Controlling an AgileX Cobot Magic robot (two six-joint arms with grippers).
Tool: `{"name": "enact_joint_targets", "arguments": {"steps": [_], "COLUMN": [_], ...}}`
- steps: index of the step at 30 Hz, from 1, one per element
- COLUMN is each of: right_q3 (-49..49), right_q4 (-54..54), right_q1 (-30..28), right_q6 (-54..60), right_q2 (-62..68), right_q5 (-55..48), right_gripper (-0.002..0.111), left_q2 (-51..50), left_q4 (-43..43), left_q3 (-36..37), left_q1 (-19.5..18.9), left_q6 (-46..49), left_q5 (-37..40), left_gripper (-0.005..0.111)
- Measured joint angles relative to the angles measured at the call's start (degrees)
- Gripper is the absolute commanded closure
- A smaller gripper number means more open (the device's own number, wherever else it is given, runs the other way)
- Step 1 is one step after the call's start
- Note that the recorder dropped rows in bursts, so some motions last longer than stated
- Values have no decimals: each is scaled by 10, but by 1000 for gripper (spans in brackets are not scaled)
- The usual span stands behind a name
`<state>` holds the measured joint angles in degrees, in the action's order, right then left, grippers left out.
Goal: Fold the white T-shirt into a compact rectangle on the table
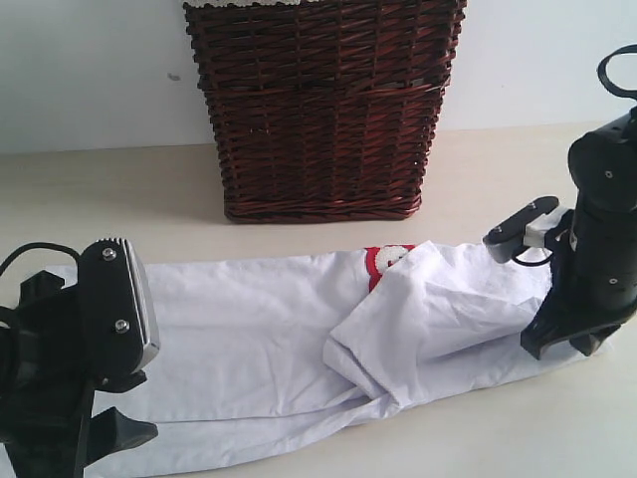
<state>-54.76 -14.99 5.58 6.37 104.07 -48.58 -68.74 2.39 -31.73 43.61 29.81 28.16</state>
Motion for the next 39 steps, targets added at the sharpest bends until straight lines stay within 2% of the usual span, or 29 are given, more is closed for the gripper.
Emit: {"name": "enact_joint_targets", "arguments": {"steps": [2,4,9,11,13,17,20,27,31,39], "right_q3": [0,-1,-13,-13,-13,4,11,11,11,11], "right_q4": [11,8,-13,-11,-7,-11,-26,-34,-40,-39], "right_q1": [0,0,0,0,0,0,0,0,0,0], "right_q6": [20,21,6,36,83,176,202,213,213,225], "right_q2": [0,-1,-32,-46,-48,-42,-31,-10,3,-12], "right_q5": [-20,-16,41,55,55,68,96,117,107,53], "right_gripper": [107,99,60,52,50,50,54,93,108,108], "left_q2": [0,1,7,8,8,8,8,8,8,8], "left_q4": [0,1,3,3,3,3,3,3,4,4], "left_q3": [0,0,0,0,0,0,0,0,0,0], "left_q1": [0,0,0,0,0,0,0,0,0,0], "left_q6": [0,0,0,0,0,0,0,0,0,0], "left_q5": [0,0,1,1,1,1,1,-2,-4,-4], "left_gripper": [62,62,62,62,62,62,62,62,62,62]}}
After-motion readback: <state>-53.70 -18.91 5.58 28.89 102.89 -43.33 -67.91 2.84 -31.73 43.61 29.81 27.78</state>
